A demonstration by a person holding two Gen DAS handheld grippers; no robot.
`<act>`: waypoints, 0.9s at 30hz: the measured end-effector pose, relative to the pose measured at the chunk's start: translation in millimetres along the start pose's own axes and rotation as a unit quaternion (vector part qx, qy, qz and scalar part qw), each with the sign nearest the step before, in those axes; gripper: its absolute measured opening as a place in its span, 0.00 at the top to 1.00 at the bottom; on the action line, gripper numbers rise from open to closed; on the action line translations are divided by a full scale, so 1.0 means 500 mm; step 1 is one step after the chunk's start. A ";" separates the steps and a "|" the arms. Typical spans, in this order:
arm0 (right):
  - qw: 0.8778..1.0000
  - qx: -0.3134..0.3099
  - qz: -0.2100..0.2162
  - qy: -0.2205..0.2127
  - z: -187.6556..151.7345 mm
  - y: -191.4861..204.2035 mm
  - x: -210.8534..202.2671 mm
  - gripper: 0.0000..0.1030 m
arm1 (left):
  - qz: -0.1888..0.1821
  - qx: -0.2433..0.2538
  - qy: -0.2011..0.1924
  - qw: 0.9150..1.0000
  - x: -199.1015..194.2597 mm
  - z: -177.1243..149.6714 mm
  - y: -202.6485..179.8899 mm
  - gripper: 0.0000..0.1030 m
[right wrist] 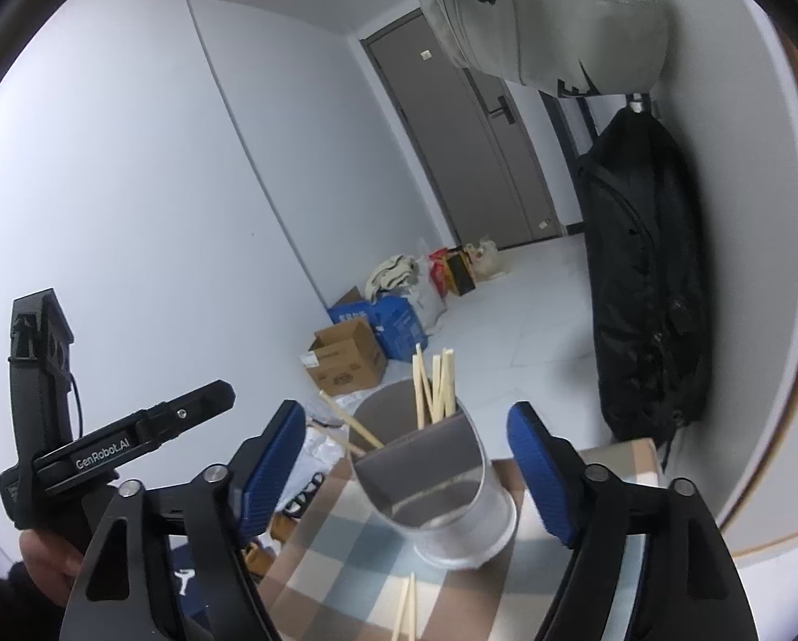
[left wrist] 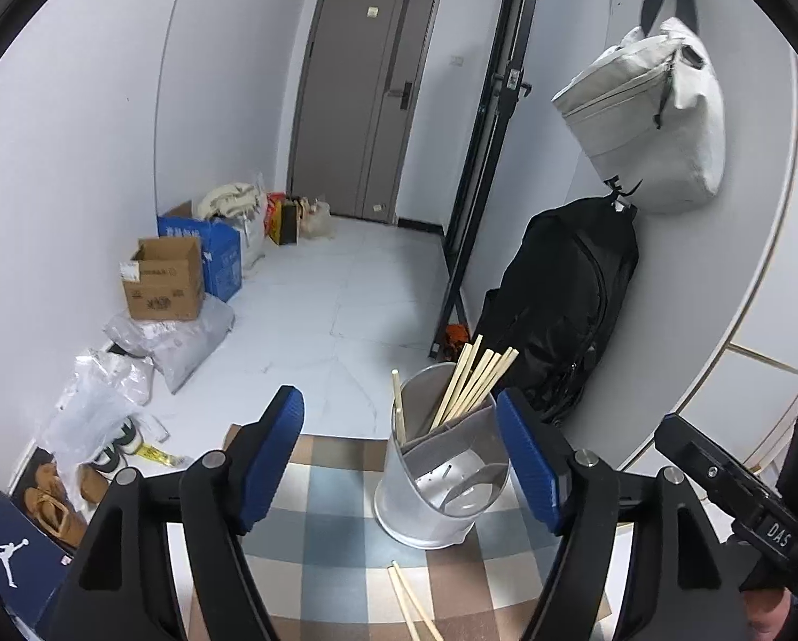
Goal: Organize utensils
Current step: 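Open both tools to release the sticks into the holder, then move the right tool down to a stick beside the holder and close on it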
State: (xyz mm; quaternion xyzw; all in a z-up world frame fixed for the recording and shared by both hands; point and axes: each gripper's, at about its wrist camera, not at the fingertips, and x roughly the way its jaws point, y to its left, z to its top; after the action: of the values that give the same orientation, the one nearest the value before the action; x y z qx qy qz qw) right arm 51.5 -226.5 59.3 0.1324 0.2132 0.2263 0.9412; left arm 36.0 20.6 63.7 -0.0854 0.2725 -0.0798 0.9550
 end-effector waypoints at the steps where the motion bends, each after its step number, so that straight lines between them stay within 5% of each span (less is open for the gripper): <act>1: 1.000 0.000 -0.001 -0.001 -0.005 0.002 -0.008 0.19 | 0.004 0.007 -0.004 1.000 -0.009 -0.005 -0.006 0.27; 3: 1.000 -0.002 -0.004 -0.002 -0.017 0.010 -0.026 0.17 | 0.015 0.019 -0.010 1.000 -0.022 -0.011 -0.011 0.19; 9: 1.000 -0.005 -0.017 0.001 -0.048 0.023 -0.064 0.05 | 0.018 0.022 -0.015 0.999 -0.049 -0.037 -0.012 0.18; 17: 0.998 -0.037 -0.040 0.025 -0.091 0.039 -0.080 0.01 | 0.023 0.009 -0.015 1.000 -0.057 -0.089 0.004 0.09; 27: 0.989 -0.067 -0.065 0.114 -0.174 0.035 -0.017 0.00 | 0.033 -0.031 0.025 0.999 -0.006 -0.180 0.064 0.09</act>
State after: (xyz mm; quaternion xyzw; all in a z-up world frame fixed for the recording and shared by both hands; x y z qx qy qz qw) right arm -1.9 -202.3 -8.1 0.0282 0.3121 0.1917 0.9301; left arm -10.9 41.5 -16.6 -0.1043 0.3010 -0.0416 0.9470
